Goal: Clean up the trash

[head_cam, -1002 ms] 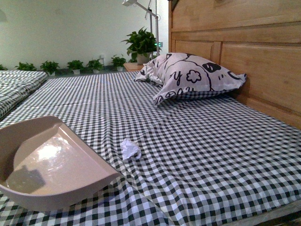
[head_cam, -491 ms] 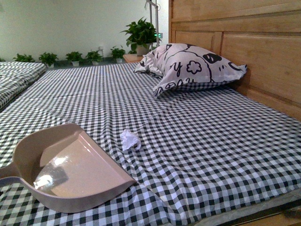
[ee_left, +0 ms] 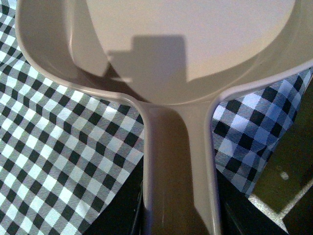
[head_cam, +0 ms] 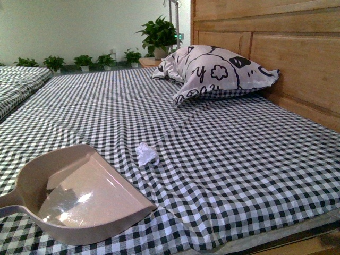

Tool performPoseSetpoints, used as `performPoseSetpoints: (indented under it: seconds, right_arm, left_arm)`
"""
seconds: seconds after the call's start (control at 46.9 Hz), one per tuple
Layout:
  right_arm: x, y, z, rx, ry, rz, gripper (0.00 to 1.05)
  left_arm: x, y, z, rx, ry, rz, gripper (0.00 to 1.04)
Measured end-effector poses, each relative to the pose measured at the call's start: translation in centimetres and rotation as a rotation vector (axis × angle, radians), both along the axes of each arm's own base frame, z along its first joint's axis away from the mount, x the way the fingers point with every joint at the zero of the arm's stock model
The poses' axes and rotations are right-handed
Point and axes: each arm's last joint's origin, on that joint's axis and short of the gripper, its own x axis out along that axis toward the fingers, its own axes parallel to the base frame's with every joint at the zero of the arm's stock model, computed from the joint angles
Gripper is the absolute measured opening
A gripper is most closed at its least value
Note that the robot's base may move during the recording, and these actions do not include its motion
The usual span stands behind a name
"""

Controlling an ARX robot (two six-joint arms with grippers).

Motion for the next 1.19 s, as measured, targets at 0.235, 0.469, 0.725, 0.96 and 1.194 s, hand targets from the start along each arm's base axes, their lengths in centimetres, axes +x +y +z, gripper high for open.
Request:
performPoseSetpoints:
  seconds: [0.235, 0.469, 0.725, 0.96, 1.194]
  right_arm:
    - [6.7, 3.7, 0.2, -0.055, 0.126, 0.236, 0.19]
    - [15.1, 10.1, -3.8, -0.155, 0.266, 0.346, 0.19]
    - [21.1, 15.1, -7.3, -0.307, 0.208, 0.352, 0.19]
    - [23.9, 15.9, -11.6, -0.413, 0.279, 0.305, 0.19]
    - [22.6, 17.8, -15.1, -0.462, 0.412, 0.431, 0.19]
  left_arm:
    - [0.0, 0.0, 0.0, 0.001, -0.001, -0.002, 0.26]
    - [0.0, 0.0, 0.0, 0.002, -0.002, -0.004, 0.26]
    - [0.0, 0.0, 0.0, 0.002, -0.002, -0.004, 0.26]
    - [0.0, 0.0, 0.0, 0.003, -0.002, -0.004, 0.26]
    - [0.0, 0.0, 0.0, 0.003, -0.002, -0.004, 0.26]
